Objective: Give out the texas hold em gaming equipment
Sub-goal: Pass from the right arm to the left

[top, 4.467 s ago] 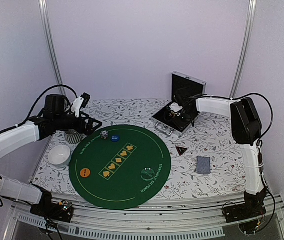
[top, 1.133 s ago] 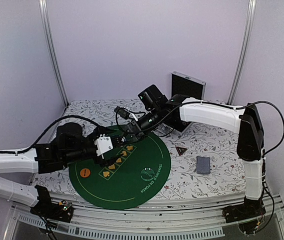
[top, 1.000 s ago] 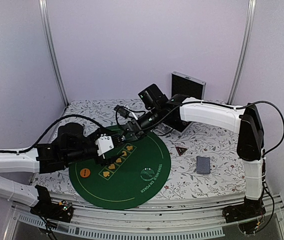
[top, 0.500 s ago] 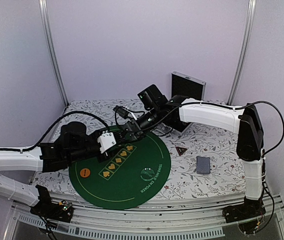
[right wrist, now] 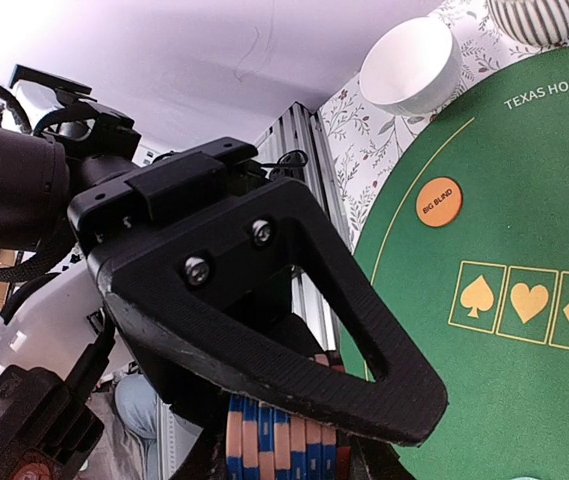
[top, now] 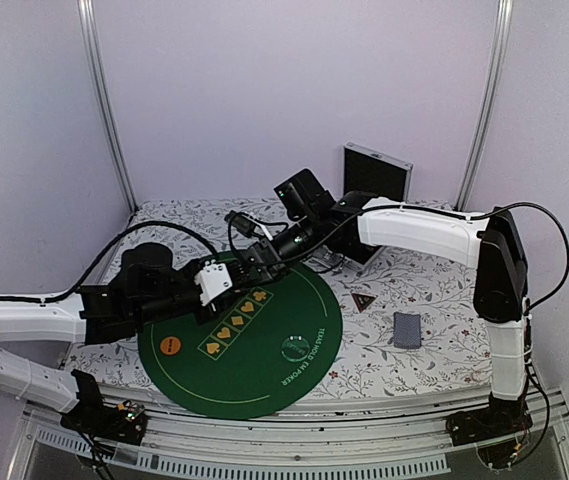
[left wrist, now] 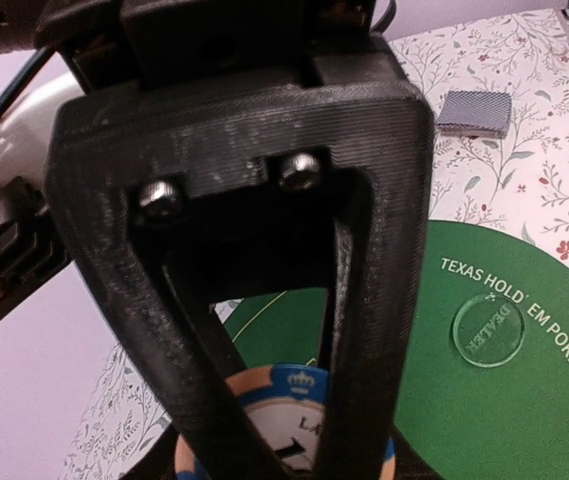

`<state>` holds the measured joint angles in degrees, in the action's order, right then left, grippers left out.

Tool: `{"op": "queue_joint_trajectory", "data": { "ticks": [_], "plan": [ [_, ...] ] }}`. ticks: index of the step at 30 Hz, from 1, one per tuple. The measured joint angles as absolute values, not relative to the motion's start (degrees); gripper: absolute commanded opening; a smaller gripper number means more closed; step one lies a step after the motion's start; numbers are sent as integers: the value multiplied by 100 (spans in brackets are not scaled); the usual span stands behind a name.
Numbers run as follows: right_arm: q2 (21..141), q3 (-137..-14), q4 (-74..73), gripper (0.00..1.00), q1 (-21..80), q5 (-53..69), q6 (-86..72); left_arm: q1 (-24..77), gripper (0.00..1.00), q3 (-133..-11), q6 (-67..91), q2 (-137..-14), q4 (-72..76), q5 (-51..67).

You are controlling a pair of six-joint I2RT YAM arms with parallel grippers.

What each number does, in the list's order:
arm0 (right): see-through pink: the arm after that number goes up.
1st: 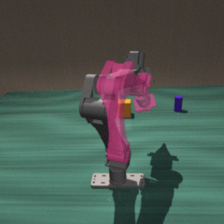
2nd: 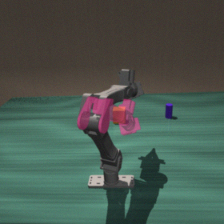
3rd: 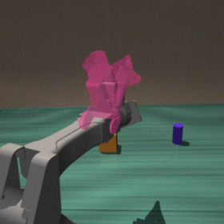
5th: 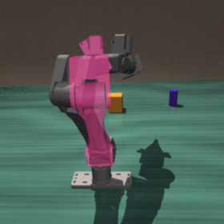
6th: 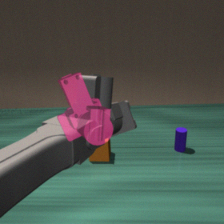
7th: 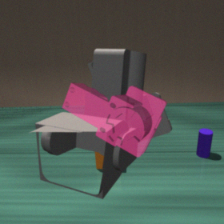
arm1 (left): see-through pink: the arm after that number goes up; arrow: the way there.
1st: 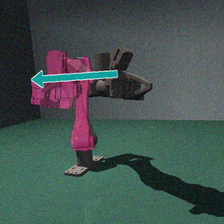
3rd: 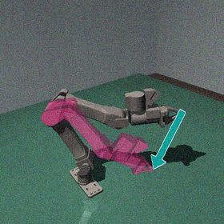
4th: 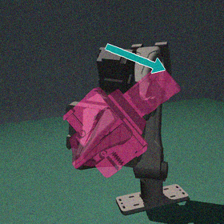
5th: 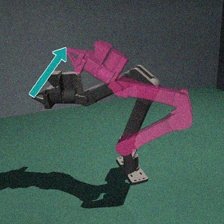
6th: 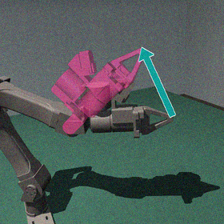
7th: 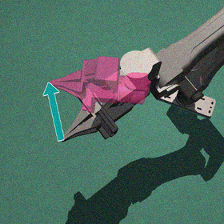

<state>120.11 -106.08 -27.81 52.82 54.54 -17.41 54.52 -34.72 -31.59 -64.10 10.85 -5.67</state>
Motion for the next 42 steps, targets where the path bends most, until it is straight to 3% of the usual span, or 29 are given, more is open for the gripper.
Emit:
{"op": "queue_joint_trajectory", "data": {
  "ticks": [3,4,11,16,22,34,42],
  "plan": [
    [12011,-10608,-2777,3,5284,5461,-1743,5448,3,-3472,-3162,-6377,1072,-537],
    [12011,-10608,-2770,3,5288,5470,-1752,5446,0,-3470,-3162,-6351,1061,-510],
    [12011,-10608,-2648,17,5349,5583,-1831,5439,0,-3282,-3168,-5975,1031,-290],
    [12011,-10610,-2611,18,5363,5621,-1865,5424,0,-3260,-3164,-5887,1002,-143],
    [12011,-10610,-2609,29,5363,5640,-1890,5391,0,-3260,-3155,-5874,991,-40],
    [12011,-10608,-2611,36,5369,5660,-1841,5356,0,-3260,-3103,-5870,954,84],
    [12011,-10608,-2609,34,5369,5655,-1822,5349,0,-3260,-3061,-5850,930,102]
  ]
}}
